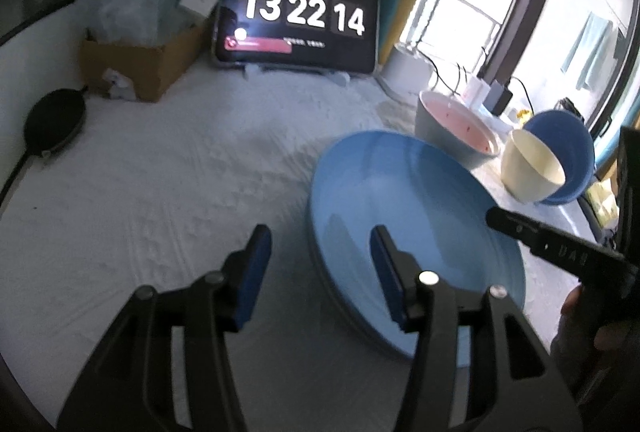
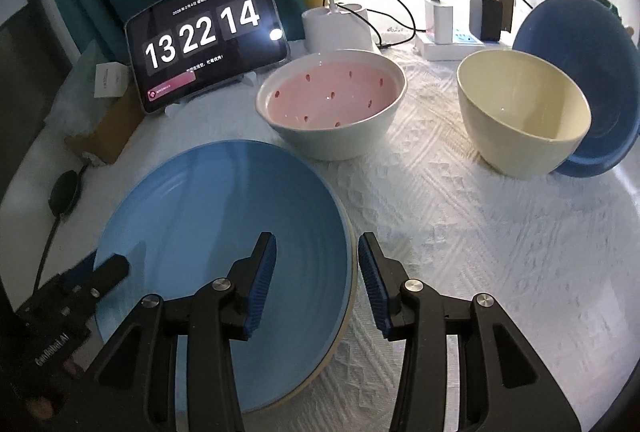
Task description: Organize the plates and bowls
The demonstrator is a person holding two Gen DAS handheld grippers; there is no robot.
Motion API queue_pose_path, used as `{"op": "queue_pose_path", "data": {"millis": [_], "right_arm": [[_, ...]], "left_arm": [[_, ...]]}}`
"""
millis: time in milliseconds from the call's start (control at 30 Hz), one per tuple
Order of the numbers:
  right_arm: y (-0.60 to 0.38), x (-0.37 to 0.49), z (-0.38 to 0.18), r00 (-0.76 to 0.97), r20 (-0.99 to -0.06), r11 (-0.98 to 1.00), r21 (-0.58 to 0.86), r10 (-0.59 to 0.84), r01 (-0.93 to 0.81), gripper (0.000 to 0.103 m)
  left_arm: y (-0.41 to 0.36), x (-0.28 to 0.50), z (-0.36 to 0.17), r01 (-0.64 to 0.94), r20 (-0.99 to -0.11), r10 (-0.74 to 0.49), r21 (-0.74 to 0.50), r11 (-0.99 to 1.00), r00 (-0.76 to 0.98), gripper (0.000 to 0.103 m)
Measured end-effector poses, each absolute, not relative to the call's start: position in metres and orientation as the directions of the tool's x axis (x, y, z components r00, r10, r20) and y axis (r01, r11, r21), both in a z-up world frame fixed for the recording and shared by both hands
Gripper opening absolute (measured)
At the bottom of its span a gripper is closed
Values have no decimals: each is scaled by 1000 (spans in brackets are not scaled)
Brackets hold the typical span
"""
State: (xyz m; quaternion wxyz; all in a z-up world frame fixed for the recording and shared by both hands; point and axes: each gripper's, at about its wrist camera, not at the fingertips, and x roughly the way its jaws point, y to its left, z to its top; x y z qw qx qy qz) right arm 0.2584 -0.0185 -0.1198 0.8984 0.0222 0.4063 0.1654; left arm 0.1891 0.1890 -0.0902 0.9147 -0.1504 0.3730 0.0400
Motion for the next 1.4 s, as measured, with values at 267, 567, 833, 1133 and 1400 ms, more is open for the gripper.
{"op": "queue_pose_path", "data": {"millis": [267, 567, 833, 1133, 1400], "right_arm": [[-32, 249, -104, 627, -707, 936, 153, 327, -316, 45], [-78, 242, -91, 654, -672, 934, 184, 346, -306, 45], [-115, 241, -80, 675, -642, 929, 194, 363, -316, 45], [-148, 241, -68, 713, -598, 929, 188, 367, -320, 45], [-183, 241, -48, 813, -516, 962, 119, 271, -245, 45]], "left_arm": [[166, 185, -69, -182, -657, -30, -252, 951, 753, 54], [116, 185, -50, -133, -634, -46, -231, 964, 772, 54], [75, 193, -42, -110, -628, -55, -220, 969, 776, 55], [42, 203, -37, -83, -630, -64, -201, 976, 774, 55], [20, 213, -35, -62, -634, -72, -186, 980, 770, 56]]}}
